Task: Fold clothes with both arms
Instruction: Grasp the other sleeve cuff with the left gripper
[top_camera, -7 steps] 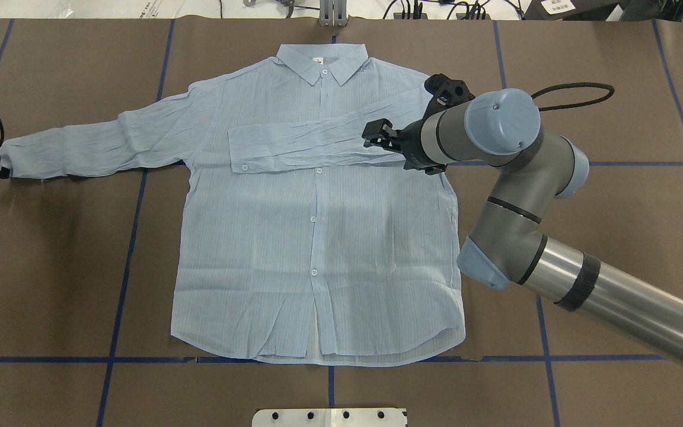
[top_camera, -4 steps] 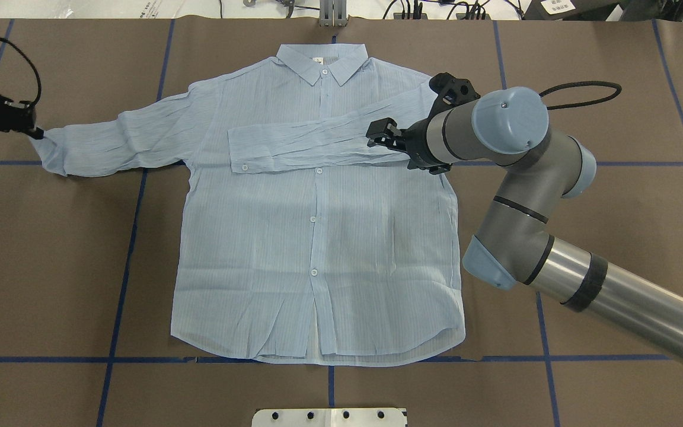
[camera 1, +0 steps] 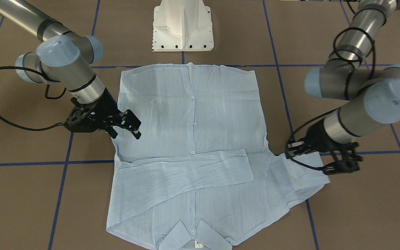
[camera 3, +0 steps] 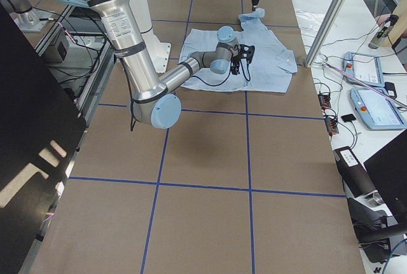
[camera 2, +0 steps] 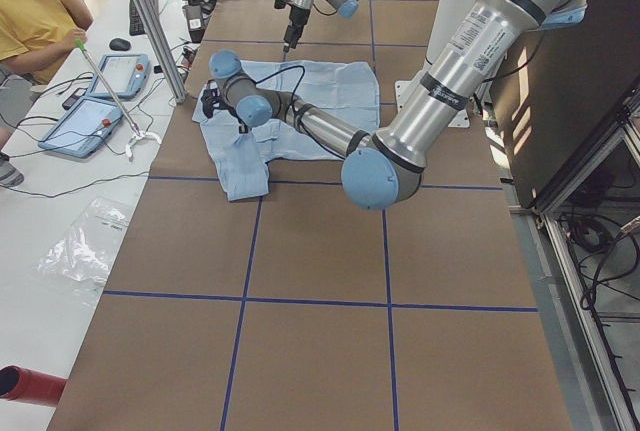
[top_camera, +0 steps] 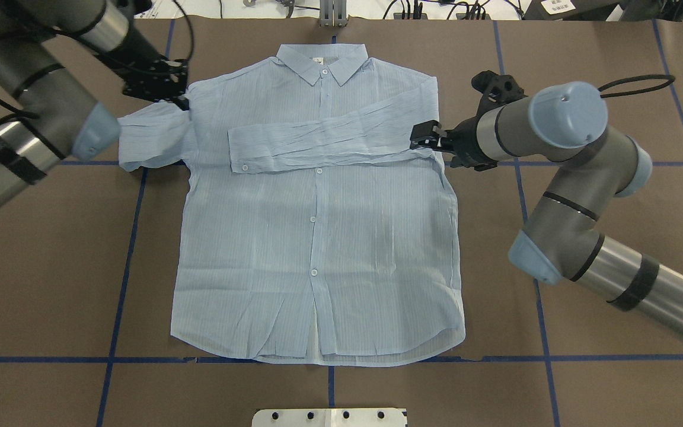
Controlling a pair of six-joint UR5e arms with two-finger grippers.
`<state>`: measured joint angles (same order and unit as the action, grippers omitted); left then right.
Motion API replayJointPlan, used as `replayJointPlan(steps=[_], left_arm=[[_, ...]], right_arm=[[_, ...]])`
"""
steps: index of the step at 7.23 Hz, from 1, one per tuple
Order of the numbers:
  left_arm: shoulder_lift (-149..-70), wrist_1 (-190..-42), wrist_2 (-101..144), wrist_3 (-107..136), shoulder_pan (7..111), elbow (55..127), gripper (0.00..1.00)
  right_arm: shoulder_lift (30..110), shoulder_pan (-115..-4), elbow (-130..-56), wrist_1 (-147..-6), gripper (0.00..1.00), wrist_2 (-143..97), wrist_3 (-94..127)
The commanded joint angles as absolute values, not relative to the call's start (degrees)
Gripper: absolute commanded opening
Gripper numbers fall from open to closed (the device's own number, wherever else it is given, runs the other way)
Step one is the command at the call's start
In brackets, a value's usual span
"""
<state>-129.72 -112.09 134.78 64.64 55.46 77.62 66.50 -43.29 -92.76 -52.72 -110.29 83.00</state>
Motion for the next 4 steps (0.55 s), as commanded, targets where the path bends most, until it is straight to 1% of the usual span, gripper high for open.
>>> replayJointPlan(steps=[1,2,3,4], left_arm=[[-142.23,-117.55,125.3,80.25,47.41,71.34,0.0],[-147.6,-125.78,120.98,89.64,44.94,64.84,0.0],[-150.61,-127.34,114.06,92.52,40.91,62.08,0.0],[-150.56,-127.53,110.78,92.98,39.56,62.05,0.0]], right_arm=[[72.13,-48.58,-93.6,-52.03,0.98,-115.56,75.79],[74.33,-49.47,-95.0,-52.03,0.98,-115.75,74.54],[75.31,-49.31,-96.92,-52.12,0.99,-115.49,74.44],[75.5,-49.39,-96.94,-52.12,0.99,-115.05,74.44]])
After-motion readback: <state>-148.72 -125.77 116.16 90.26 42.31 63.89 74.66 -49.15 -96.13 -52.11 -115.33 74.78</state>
